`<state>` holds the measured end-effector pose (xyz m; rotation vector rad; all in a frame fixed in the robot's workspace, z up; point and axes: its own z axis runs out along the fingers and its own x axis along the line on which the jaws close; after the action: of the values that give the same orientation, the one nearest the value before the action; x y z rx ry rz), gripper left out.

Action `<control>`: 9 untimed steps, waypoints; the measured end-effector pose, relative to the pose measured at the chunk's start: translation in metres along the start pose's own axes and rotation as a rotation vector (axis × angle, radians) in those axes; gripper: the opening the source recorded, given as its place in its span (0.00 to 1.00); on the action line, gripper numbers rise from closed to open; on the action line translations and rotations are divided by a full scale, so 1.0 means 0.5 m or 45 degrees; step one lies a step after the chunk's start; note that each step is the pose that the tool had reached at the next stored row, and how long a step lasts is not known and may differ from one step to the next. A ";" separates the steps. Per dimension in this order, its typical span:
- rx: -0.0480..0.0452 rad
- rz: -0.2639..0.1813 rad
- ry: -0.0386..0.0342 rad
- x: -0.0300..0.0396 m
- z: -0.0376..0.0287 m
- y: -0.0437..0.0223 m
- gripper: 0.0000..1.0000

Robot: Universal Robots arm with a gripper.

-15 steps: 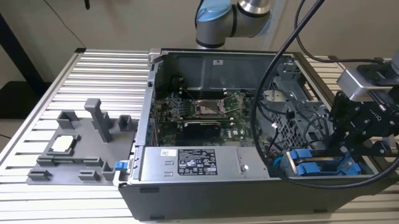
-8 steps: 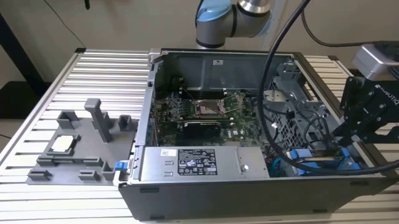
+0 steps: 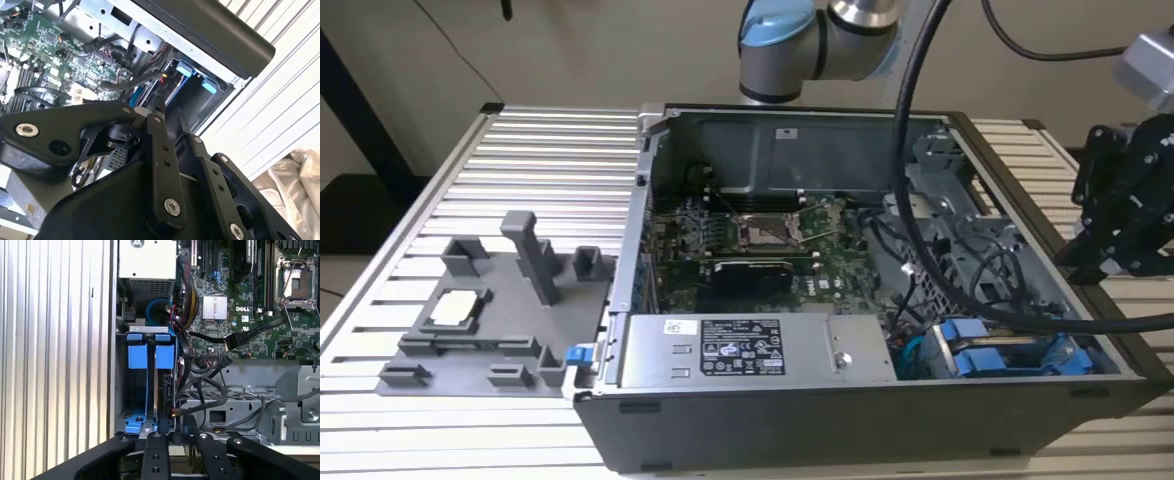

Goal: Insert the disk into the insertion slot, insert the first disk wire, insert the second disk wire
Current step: 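Insert the first disk wire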

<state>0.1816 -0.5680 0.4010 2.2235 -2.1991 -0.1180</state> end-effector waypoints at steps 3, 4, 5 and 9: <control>0.001 0.000 0.0003 0.000 -0.001 0.000 0.27; 0.001 0.000 0.0004 0.000 -0.001 0.000 0.27; 0.001 0.000 0.0005 -0.001 -0.001 0.000 0.27; 0.001 0.000 0.0006 -0.016 0.000 0.001 0.27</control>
<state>0.1810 -0.5600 0.4017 2.2235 -2.1994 -0.1167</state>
